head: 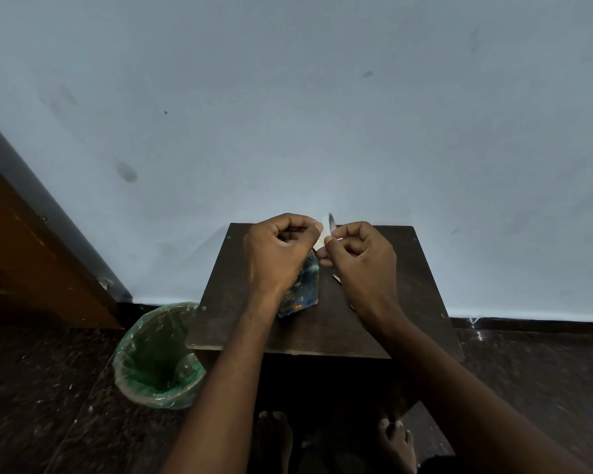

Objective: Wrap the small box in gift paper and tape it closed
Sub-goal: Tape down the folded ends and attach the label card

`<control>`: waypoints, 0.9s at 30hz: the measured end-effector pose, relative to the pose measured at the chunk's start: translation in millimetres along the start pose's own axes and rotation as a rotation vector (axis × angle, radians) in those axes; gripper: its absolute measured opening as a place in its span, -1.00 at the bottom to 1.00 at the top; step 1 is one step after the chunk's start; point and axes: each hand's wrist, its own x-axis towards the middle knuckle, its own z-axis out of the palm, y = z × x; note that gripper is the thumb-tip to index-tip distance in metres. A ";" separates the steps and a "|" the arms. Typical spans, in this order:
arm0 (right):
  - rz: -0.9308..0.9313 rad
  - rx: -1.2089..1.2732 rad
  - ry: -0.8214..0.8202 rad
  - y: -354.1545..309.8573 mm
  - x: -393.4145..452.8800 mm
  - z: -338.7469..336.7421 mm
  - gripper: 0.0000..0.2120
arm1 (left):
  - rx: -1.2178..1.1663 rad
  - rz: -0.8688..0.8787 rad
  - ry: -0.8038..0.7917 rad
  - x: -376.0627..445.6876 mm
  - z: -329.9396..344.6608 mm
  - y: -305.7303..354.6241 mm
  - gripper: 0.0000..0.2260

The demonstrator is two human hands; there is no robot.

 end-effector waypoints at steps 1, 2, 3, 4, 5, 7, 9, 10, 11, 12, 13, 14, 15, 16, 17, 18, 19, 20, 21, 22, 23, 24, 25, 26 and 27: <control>0.000 -0.019 0.000 -0.1 0.3 -0.5 -0.92 | 0.042 0.029 0.012 -0.7 0.4 -0.2 -0.97; -0.002 -0.049 -0.003 0.4 0.9 -1.4 -0.88 | 0.093 0.067 0.017 -1.1 0.6 -1.4 -0.96; -0.010 -0.087 -0.009 0.9 1.8 -2.2 -0.84 | 0.144 0.114 0.013 -0.9 0.8 -3.5 -0.96; -0.019 -0.127 -0.018 1.8 2.7 -3.3 -0.81 | 0.194 0.163 0.001 -0.5 0.6 -5.7 -0.97; -0.021 -0.158 -0.026 2.2 3.6 -4.1 -0.80 | 0.241 0.205 -0.015 -0.4 0.3 -7.5 -0.98; -0.002 -0.167 -0.036 1.7 5.2 -5.2 -0.83 | 0.328 0.263 -0.044 -1.3 0.4 -9.2 -0.98; 0.028 -0.126 -0.041 0.9 5.4 -5.8 -0.93 | 0.370 0.296 -0.069 -1.5 0.2 -9.5 -0.98; 0.041 -0.104 -0.047 0.4 5.3 -6.3 -0.98 | 0.376 0.306 -0.081 -1.3 -0.3 -9.3 -0.97; 0.052 -0.085 -0.051 -0.1 5.2 -7.0 -0.97 | 0.379 0.314 -0.093 -1.1 -1.1 -8.9 -0.96; 0.065 -0.062 -0.057 -0.6 5.6 -7.9 -0.94 | 0.385 0.320 -0.105 -1.1 -2.1 -8.4 -0.94; 0.077 -0.035 -0.069 -1.3 6.3 -8.6 -0.93 | 0.400 0.323 -0.113 -1.1 -3.0 -7.4 -0.92; 0.086 -0.012 -0.084 -2.2 7.0 -9.2 -0.92 | 0.418 0.324 -0.118 -1.6 -4.0 -6.0 -0.91; 0.087 0.002 -0.104 -3.1 7.8 -9.6 -0.92 | 0.436 0.323 -0.120 -2.3 -4.7 -4.8 -0.91; 0.083 0.006 -0.121 -4.1 8.5 -10.1 -0.92 | 0.447 0.324 -0.121 -2.9 -5.2 -3.7 -0.91; 0.073 -0.002 -0.131 -4.5 9.4 -10.7 -0.92 | 0.454 0.326 -0.122 -3.2 -5.5 -3.3 -0.92; 0.061 -0.015 -0.133 -5.2 10.0 -10.9 -0.91 | 0.456 0.326 -0.125 -3.2 -5.7 -3.2 -0.92; 0.047 -0.030 -0.127 -4.8 10.6 -11.3 -0.89 | 0.453 0.325 -0.129 -2.8 -5.9 -3.3 -0.93; 0.036 -0.042 -0.116 -4.3 11.2 -11.2 -0.87 | 0.441 0.319 -0.135 -2.4 -5.9 -3.3 -0.94; 0.024 -0.050 -0.100 -3.1 11.5 -10.8 -0.87 | 0.425 0.307 -0.143 -1.9 -5.4 -3.7 -0.96; 0.014 -0.054 -0.086 -1.7 11.8 -10.1 -0.87 | 0.404 0.290 -0.148 -1.8 -4.2 -3.4 -0.96; 0.004 -0.055 -0.071 0.1 12.1 -9.2 -0.89 | 0.377 0.263 -0.146 -2.0 -2.3 -3.1 -0.95; -0.005 -0.054 -0.058 1.7 12.0 -8.4 -0.90 | 0.337 0.226 -0.141 -2.5 -0.3 -2.7 -0.94; -0.014 -0.052 -0.046 3.0 11.8 -7.6 -0.91 | 0.286 0.183 -0.137 -3.2 1.6 -1.8 -0.92; -0.021 -0.049 -0.035 3.6 11.5 -7.2 -0.91 | 0.233 0.136 -0.139 -3.7 2.9 -0.8 -0.90; -0.026 -0.044 -0.026 3.8 11.6 -7.1 -0.92 | 0.182 0.091 -0.146 -3.8 3.5 0.4 -0.88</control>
